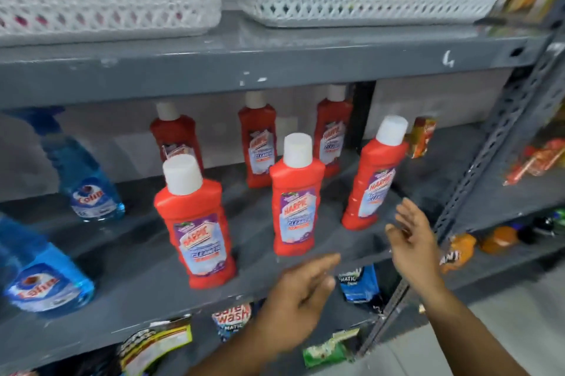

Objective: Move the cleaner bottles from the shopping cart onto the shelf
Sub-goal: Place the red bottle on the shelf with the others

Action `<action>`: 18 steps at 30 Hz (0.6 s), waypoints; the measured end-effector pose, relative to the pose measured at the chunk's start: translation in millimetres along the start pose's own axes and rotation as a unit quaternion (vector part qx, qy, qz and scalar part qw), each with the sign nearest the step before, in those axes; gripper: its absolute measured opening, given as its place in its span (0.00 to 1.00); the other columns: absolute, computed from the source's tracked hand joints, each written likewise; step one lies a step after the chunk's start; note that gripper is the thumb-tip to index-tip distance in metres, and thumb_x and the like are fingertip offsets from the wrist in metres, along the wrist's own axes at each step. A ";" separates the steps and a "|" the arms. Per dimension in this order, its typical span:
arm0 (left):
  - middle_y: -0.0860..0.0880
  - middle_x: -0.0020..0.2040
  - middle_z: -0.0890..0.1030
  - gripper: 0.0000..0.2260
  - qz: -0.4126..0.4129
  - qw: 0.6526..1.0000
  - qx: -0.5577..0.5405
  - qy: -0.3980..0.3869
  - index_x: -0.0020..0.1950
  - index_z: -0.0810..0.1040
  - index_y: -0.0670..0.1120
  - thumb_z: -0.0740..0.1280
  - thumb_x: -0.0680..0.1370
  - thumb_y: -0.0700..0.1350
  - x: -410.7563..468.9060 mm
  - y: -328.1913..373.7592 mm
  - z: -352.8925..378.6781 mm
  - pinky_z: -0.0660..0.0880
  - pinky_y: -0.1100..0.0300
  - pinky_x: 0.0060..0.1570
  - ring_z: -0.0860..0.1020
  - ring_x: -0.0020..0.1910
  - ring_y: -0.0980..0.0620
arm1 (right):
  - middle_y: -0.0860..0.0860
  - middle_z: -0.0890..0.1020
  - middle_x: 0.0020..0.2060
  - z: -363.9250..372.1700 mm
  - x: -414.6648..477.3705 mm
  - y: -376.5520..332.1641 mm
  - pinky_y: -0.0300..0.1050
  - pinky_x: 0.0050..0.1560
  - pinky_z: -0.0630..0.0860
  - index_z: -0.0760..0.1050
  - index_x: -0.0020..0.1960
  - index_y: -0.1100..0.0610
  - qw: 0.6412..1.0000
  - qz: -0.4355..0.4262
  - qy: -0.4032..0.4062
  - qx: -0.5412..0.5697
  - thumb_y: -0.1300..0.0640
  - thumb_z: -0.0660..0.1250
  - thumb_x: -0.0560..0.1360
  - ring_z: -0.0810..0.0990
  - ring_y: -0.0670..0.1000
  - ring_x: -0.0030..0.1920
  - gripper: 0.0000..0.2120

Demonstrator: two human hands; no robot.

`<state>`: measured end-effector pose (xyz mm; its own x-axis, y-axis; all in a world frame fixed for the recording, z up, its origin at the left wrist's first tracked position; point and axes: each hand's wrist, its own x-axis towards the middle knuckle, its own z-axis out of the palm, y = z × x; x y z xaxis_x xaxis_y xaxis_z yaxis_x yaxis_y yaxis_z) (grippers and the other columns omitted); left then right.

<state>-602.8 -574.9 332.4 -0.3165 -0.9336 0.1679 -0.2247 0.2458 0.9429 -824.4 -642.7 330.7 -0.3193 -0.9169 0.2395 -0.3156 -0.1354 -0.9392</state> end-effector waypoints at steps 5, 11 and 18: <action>0.56 0.72 0.58 0.29 -0.099 0.991 -0.035 0.079 0.75 0.53 0.47 0.60 0.76 0.36 109.2 4.1 65.1 0.55 0.68 0.68 0.57 0.71 0.61 | 0.51 0.71 0.65 -5.7 55.4 16.2 0.44 0.64 0.66 0.59 0.71 0.56 0.989 0.006 -0.146 -0.035 0.73 0.59 0.73 0.71 0.47 0.65 0.29; 0.50 0.73 0.67 0.39 -0.066 0.992 -0.052 0.096 0.74 0.58 0.51 0.56 0.63 0.33 132.3 -31.7 91.6 0.60 0.49 0.74 0.65 0.72 0.57 | 0.32 0.76 0.53 -6.9 65.0 36.6 0.44 0.61 0.72 0.61 0.62 0.29 0.976 -0.016 -0.215 -0.015 0.68 0.60 0.69 0.76 0.37 0.57 0.36; 0.55 0.67 0.73 0.37 -0.117 0.981 -0.074 0.139 0.73 0.59 0.47 0.55 0.64 0.30 131.2 -16.4 98.5 0.68 0.61 0.66 0.73 0.63 0.63 | 0.50 0.75 0.61 -10.7 68.3 44.0 0.52 0.63 0.73 0.62 0.69 0.48 0.981 -0.047 -0.190 -0.012 0.68 0.62 0.72 0.76 0.46 0.60 0.30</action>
<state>-731.5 -675.7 310.6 -0.0044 -1.0000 -0.0064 -0.1190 -0.0058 0.9929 -869.7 -707.3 308.3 0.0665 -0.9754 0.2104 -0.3506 -0.2202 -0.9103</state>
